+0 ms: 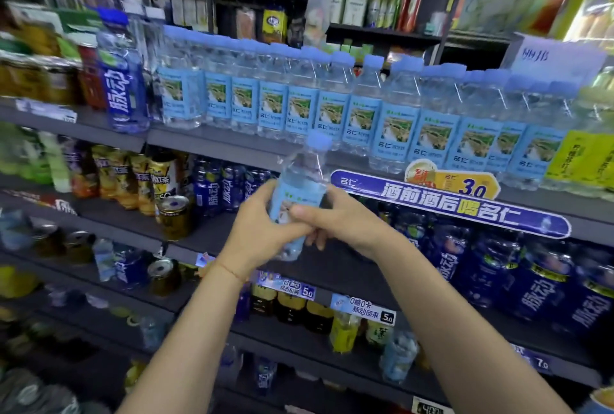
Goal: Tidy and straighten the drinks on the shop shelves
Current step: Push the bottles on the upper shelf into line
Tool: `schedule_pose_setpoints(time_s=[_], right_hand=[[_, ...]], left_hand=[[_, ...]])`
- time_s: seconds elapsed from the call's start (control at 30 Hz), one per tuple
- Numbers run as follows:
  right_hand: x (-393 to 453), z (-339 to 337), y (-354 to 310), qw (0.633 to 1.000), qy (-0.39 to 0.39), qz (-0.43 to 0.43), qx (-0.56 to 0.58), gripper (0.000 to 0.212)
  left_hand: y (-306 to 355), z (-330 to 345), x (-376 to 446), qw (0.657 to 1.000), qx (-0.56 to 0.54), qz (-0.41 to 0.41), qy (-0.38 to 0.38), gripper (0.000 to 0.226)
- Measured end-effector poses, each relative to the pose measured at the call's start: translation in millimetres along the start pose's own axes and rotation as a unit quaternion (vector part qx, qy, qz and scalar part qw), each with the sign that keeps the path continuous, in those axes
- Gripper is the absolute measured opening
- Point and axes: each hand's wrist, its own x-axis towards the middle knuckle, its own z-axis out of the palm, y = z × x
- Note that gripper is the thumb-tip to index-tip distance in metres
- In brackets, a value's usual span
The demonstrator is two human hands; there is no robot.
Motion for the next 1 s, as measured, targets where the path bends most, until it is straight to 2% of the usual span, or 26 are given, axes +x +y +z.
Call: schedule_pose_setpoints(time_s=[0.1, 0.17, 0.2, 0.23, 0.27, 0.3, 0.33, 0.37, 0.4, 0.47, 0.6, 0.83, 0.93, 1.0], right_hand=[[8, -10, -30, 0.990, 0.120, -0.071, 0.018, 0.028], [11, -23, -42, 0.964, 0.244, -0.103, 0.007, 0.024], [12, -32, -43, 0.942, 0.312, -0.118, -0.033, 0.020], [13, -41, -42, 0.910, 0.376, -0.134, -0.112, 0.019], [13, -51, -38, 0.862, 0.430, -0.150, -0.222, 0.022], [12, -60, -33, 0.799, 0.468, -0.165, -0.339, 0.027], [12, -69, -27, 0.735, 0.488, -0.175, -0.437, 0.032], [11, -77, -21, 0.688, 0.492, -0.177, -0.504, 0.037], [11, -83, -15, 0.665, 0.482, -0.166, -0.546, 0.042], [11, -92, -6, 0.660, 0.451, -0.142, -0.584, 0.051], [13, -100, 7, 0.661, 0.428, -0.129, -0.603, 0.059], [18, -97, 12, 0.669, 0.454, -0.169, -0.563, 0.060], [24, -81, 14, 0.661, 0.470, -0.245, -0.531, 0.052], [31, -65, 15, 0.658, 0.461, -0.326, -0.498, 0.040]], left_hand=[[35, -1, 25, 0.998, -0.018, 0.049, 0.028, 0.063], [55, 4, 45, 0.996, -0.008, 0.074, 0.043, 0.062], [60, 8, 57, 0.995, -0.002, 0.083, 0.046, 0.060], [67, 14, 67, 0.995, -0.006, 0.090, 0.049, 0.060], [70, 21, 77, 0.994, -0.012, 0.093, 0.052, 0.060], [72, 29, 87, 0.994, -0.014, 0.093, 0.053, 0.060], [71, 37, 97, 0.995, -0.017, 0.085, 0.047, 0.062], [71, 47, 105, 0.996, -0.018, 0.076, 0.044, 0.067], [68, 56, 113, 0.997, -0.016, 0.065, 0.042, 0.076], [67, 73, 122, 0.998, -0.007, 0.046, 0.033, 0.089], [66, 94, 126, 1.000, -0.009, 0.009, 0.011, 0.088], [68, 105, 128, 0.999, 0.043, -0.003, -0.022, 0.086], [67, 93, 123, 0.996, 0.076, 0.009, -0.037, 0.076], [59, 74, 112, 0.993, 0.096, 0.053, 0.038, 0.058]])
